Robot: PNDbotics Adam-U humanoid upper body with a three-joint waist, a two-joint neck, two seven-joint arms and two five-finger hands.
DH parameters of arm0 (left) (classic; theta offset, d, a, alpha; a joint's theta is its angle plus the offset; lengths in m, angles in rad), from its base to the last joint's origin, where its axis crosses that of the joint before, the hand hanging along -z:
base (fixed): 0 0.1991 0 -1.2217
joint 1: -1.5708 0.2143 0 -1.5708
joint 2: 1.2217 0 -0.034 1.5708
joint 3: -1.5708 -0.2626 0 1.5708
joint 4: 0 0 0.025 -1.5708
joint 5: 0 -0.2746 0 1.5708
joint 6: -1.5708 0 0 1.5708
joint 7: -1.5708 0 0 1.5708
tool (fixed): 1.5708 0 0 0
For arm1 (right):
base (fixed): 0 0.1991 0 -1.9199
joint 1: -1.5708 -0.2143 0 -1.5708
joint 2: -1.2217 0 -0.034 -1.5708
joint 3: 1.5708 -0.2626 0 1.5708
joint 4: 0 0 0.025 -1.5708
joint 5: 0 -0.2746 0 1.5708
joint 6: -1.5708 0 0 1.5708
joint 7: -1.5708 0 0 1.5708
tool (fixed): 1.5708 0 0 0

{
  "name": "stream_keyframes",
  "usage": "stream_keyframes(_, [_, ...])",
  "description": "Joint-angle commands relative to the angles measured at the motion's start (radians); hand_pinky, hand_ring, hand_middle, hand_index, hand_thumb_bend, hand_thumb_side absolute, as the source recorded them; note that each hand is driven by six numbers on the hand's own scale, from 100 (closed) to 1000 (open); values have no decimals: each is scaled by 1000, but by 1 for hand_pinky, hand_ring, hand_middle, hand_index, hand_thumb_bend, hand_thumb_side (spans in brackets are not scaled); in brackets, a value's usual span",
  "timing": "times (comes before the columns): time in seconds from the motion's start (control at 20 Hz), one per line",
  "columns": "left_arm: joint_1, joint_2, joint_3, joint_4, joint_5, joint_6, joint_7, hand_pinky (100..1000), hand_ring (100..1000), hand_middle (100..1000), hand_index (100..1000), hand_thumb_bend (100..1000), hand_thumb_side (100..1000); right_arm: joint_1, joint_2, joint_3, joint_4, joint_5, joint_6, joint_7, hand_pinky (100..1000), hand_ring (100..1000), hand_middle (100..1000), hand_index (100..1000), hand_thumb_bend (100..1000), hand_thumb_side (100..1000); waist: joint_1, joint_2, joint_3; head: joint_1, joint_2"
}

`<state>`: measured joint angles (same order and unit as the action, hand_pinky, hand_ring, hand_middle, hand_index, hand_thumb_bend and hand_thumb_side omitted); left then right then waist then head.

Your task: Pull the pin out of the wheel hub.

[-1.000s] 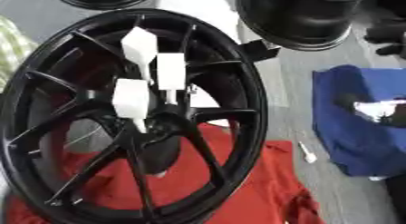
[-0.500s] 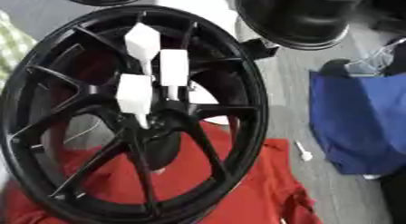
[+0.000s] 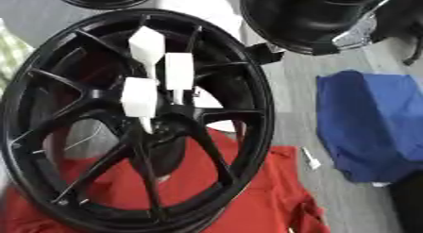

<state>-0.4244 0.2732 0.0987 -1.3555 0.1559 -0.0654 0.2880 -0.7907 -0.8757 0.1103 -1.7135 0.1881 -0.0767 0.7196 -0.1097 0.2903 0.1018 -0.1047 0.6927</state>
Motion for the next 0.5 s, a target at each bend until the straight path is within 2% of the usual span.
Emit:
stream_keyframes(0.05, [-4, 24, -4, -7, -7, 0, -6, 646, 510, 479, 710, 143, 975, -43, 55, 28, 20, 97, -6, 64, 829, 834, 773, 805, 648, 235, 5, -29, -3, -9, 5])
stream_keyframes(0.2, [-3, 20, -5, -3, -6, 0, -7, 647, 511, 479, 710, 146, 976, -57, 119, 50, 17, 179, 11, 89, 812, 826, 756, 796, 646, 230, 4, -35, -3, -17, 11])
stream_keyframes(0.5, [-3, 10, -9, 4, -5, 2, -11, 647, 511, 479, 710, 149, 980, -49, 175, 85, -13, 247, 98, 0, 767, 808, 727, 795, 677, 242, 6, -43, 4, -20, 12])
